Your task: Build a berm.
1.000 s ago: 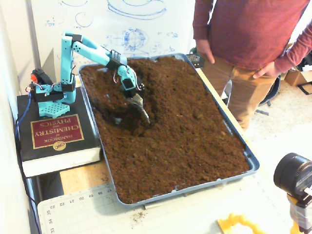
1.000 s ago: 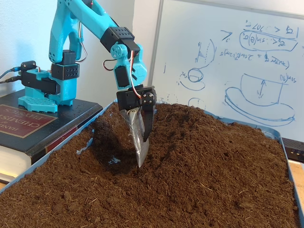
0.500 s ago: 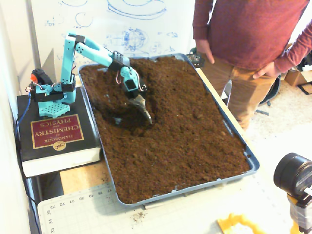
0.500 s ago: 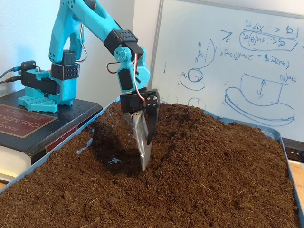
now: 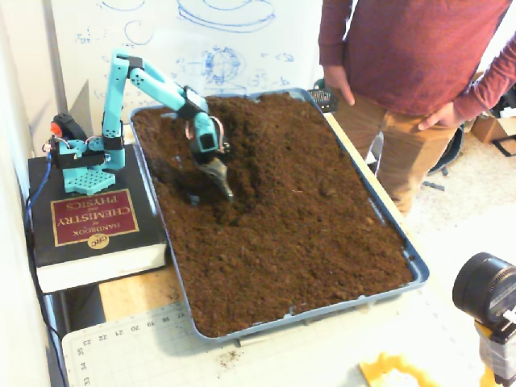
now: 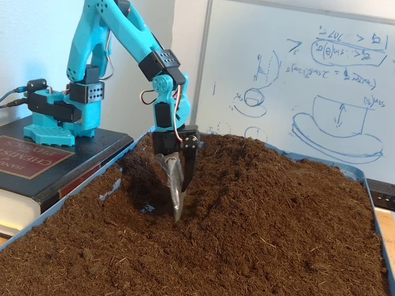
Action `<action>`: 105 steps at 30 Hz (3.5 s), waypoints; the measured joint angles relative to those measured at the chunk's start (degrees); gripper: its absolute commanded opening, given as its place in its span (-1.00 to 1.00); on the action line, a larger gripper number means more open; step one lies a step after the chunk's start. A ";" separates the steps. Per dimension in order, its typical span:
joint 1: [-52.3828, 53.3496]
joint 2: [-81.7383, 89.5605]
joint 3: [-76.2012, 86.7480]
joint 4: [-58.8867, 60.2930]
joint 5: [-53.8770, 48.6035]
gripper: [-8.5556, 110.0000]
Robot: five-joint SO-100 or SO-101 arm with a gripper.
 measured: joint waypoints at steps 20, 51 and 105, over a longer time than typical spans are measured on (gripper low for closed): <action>-0.62 -3.78 -12.48 0.26 -0.18 -0.85; -6.68 14.33 -20.48 1.05 18.90 -0.85; -6.50 -49.13 -74.53 0.35 18.19 -0.85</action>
